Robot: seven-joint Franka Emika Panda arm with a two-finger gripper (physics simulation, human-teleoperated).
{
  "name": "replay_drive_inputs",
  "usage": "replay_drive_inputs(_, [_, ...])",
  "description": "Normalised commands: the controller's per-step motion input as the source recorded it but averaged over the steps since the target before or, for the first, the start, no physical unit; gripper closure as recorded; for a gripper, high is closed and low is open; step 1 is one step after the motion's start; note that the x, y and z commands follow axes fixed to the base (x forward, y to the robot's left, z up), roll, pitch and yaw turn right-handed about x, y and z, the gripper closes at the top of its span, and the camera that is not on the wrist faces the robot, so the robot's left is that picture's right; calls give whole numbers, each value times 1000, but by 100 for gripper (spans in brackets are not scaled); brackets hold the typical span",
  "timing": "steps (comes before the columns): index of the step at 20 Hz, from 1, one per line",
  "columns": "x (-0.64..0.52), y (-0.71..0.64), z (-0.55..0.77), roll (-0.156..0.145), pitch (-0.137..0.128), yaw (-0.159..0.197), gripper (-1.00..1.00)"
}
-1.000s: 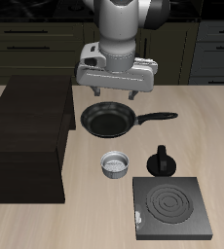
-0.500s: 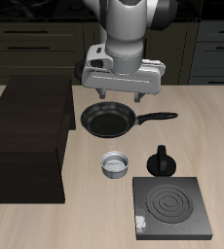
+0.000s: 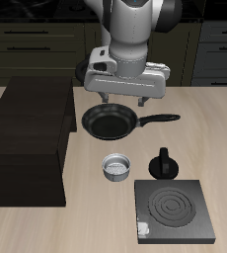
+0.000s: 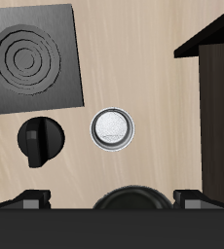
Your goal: Place the ramekin on the bottom layer of the wooden shelf
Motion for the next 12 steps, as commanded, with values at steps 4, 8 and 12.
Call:
replay_drive_inputs(4, [41, 77, -181, 7, -2, 0, -100])
replay_drive_inputs(8, [164, 98, -366, 16, 34, -19, -100])
replay_drive_inputs(12, [247, 35, -448, 12, 51, -4, -100])
